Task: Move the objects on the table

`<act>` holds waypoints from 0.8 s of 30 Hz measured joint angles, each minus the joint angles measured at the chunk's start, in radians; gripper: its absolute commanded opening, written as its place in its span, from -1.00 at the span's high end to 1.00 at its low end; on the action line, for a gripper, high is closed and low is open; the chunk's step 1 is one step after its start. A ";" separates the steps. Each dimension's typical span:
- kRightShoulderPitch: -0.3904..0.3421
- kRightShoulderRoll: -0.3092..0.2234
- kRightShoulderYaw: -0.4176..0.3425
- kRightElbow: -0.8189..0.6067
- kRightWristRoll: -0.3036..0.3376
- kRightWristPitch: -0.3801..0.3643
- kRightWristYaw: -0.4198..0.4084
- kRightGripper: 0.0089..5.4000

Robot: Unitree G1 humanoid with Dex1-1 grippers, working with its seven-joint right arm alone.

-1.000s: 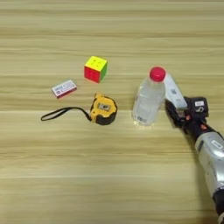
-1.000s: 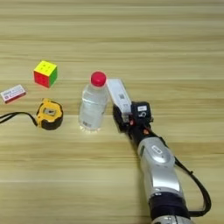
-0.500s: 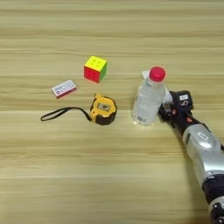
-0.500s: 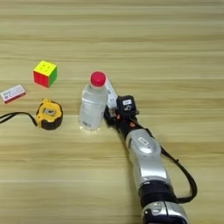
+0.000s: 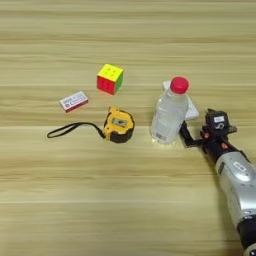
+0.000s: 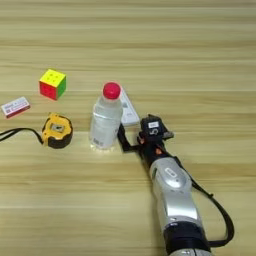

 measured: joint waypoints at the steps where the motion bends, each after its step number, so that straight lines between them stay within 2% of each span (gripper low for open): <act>1: 0.011 0.000 -0.002 -0.014 0.000 0.004 -0.006 -0.99; 10: 0.141 0.001 -0.027 -0.197 0.001 0.091 -0.038 -0.99; 15: 0.241 0.027 -0.022 -0.322 0.004 0.136 -0.054 -0.99; 24: 0.325 0.036 0.018 -0.434 -0.001 0.178 -0.034 -0.99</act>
